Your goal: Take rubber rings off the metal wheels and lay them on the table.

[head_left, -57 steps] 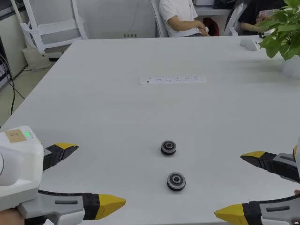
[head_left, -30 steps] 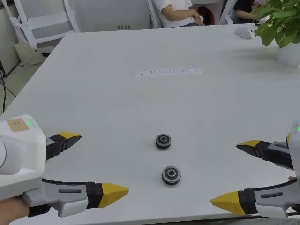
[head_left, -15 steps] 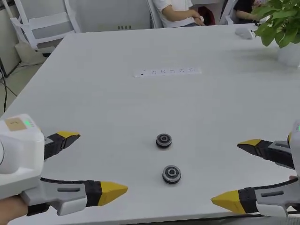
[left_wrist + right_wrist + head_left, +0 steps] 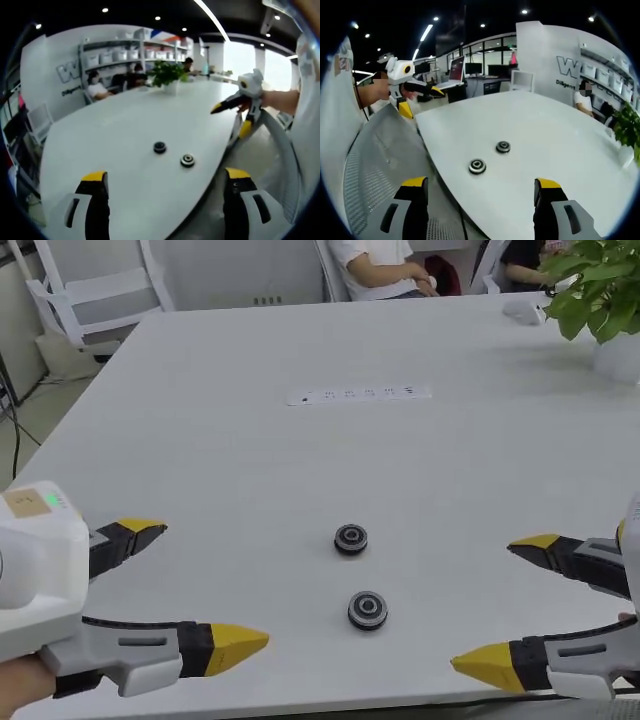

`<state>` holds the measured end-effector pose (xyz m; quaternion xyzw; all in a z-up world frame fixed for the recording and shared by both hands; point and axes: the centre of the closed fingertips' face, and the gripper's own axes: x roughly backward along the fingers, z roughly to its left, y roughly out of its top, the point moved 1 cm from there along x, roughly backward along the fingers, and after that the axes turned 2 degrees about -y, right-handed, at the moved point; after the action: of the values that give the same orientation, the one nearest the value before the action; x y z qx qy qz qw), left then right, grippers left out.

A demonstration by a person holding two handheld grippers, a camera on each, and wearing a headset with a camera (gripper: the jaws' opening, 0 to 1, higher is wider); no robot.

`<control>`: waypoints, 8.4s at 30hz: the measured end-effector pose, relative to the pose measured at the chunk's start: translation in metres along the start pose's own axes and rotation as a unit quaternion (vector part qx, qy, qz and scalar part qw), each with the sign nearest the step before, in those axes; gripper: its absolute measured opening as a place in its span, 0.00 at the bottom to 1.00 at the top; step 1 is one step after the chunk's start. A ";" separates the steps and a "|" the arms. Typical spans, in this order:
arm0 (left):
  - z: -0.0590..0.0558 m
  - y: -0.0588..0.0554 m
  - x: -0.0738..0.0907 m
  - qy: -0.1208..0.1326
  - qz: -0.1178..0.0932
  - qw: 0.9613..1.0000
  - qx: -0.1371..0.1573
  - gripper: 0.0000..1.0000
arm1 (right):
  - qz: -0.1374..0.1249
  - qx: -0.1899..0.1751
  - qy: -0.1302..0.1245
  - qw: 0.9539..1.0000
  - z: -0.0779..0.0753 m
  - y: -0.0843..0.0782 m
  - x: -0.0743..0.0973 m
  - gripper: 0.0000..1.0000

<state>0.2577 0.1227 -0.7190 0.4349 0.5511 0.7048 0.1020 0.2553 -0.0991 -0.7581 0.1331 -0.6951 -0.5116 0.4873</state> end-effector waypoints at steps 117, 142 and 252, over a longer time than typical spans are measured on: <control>-0.011 -0.014 -0.119 -0.128 0.079 0.985 -0.079 0.66 | 0.012 0.042 0.091 0.995 -0.017 -0.016 -0.087 0.53; -0.027 -0.024 -0.140 -0.158 0.086 0.980 -0.083 0.52 | 0.022 0.054 0.123 0.991 -0.008 -0.028 -0.104 0.42; -0.058 -0.040 -0.177 -0.172 0.092 0.974 -0.113 0.14 | 0.021 -0.004 0.157 0.987 0.006 -0.035 -0.129 0.24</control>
<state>0.3083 -0.0126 -0.8429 0.5841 0.4000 0.6835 0.1778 0.3026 -0.0230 -0.8570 0.1956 -0.6107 -0.4766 0.6014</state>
